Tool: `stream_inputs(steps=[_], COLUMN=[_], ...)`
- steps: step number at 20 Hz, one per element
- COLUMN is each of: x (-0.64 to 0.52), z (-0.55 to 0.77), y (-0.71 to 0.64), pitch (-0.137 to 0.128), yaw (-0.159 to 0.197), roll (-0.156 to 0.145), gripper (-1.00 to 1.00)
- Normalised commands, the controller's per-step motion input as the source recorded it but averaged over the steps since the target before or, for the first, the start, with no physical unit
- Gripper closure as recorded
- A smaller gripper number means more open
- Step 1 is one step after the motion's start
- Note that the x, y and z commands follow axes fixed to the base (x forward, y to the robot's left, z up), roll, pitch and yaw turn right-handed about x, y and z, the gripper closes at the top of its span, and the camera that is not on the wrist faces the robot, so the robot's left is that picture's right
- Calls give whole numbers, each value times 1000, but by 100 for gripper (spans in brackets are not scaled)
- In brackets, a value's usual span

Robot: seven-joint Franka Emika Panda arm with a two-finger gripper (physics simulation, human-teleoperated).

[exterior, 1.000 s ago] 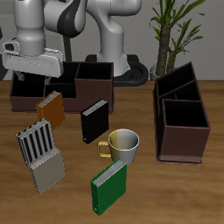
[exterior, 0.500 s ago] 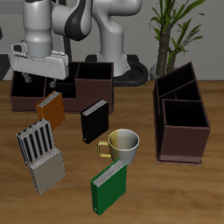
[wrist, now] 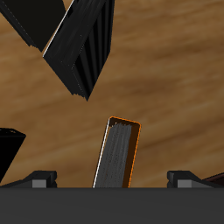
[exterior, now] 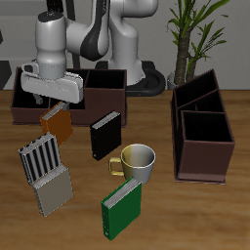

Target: Place the orange book into the left desk caddy's right compartment

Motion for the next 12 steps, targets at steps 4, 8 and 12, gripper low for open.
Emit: stream_inputs(steps=[4,8,12], x=[72,32,38], z=[-371,-221,-114], y=[23,-59,-166], pitch=[31,22,11], yaw=[-48,-14,-47], roll=[-9,-9,-40], gripper=[-100,-100,-100])
